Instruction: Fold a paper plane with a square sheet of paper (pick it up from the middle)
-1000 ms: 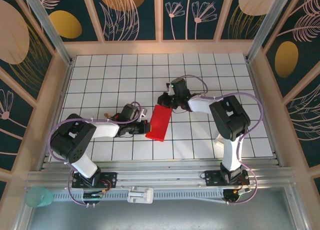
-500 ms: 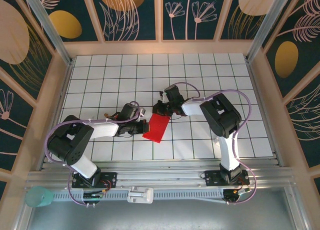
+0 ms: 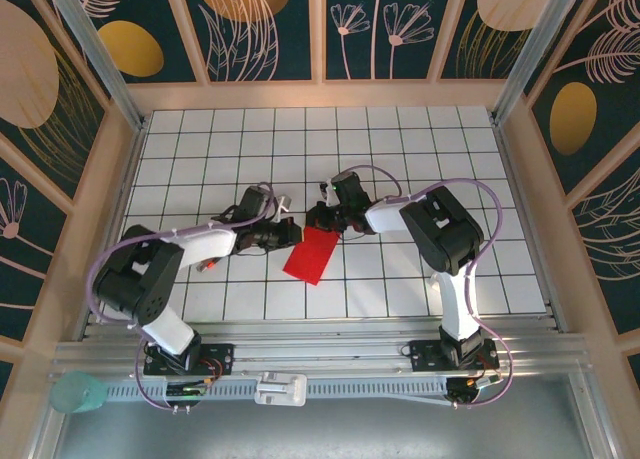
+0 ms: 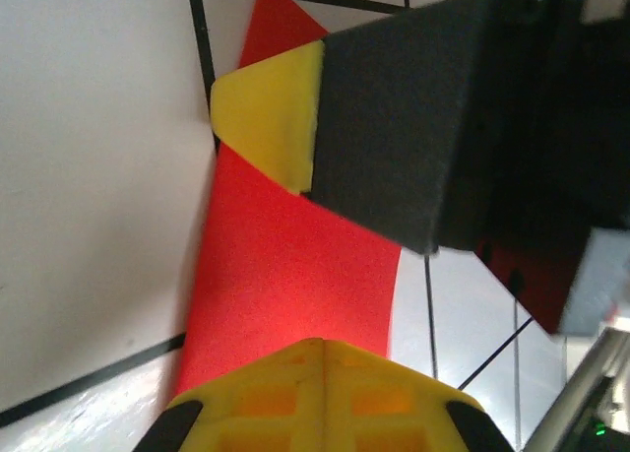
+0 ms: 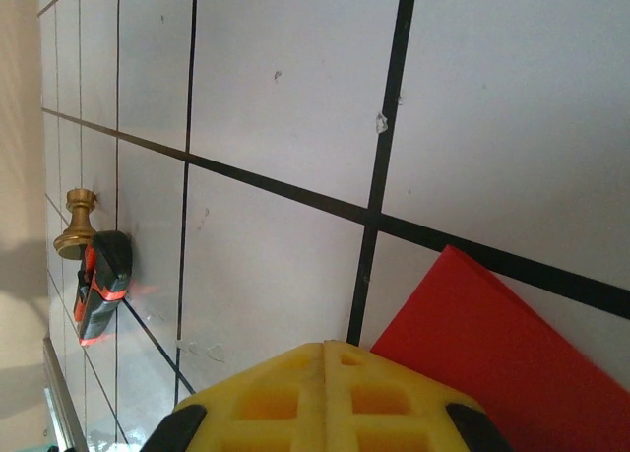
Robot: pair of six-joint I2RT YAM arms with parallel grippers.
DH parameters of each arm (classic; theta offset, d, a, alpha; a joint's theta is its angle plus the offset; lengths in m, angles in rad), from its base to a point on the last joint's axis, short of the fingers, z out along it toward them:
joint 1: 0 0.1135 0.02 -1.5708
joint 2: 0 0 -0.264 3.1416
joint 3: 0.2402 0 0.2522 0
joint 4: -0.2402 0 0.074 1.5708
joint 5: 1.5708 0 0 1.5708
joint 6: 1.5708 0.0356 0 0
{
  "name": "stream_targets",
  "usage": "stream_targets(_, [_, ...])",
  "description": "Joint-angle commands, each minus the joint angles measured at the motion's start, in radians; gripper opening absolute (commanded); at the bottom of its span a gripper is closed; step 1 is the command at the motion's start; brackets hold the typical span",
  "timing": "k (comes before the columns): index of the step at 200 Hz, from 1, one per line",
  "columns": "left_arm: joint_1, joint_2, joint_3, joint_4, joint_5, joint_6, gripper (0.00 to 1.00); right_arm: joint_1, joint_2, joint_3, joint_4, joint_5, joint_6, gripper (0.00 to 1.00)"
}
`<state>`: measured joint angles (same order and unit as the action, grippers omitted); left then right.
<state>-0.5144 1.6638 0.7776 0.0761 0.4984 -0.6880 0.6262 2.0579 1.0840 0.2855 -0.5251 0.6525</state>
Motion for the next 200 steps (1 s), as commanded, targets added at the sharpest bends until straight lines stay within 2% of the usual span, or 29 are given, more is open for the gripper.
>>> stream_targets(1, [0.018, 0.079, 0.036, 0.035, 0.077, 0.005, 0.00, -0.013, 0.026, -0.041, -0.060, 0.051, -0.028, 0.00])
stream_targets(54, [0.036, 0.164, 0.047, 0.006, 0.070, 0.036, 0.00, -0.013, 0.024, -0.044, -0.072, 0.064, -0.036, 0.00])
stream_targets(135, [0.034, 0.071, -0.159, -0.029, 0.110, 0.039, 0.00, -0.016, 0.041, -0.033, -0.094, 0.080, -0.044, 0.00])
stream_targets(200, [0.008, -0.017, -0.298, -0.060, 0.095, 0.023, 0.00, -0.015, 0.051, -0.019, -0.106, 0.086, -0.049, 0.00])
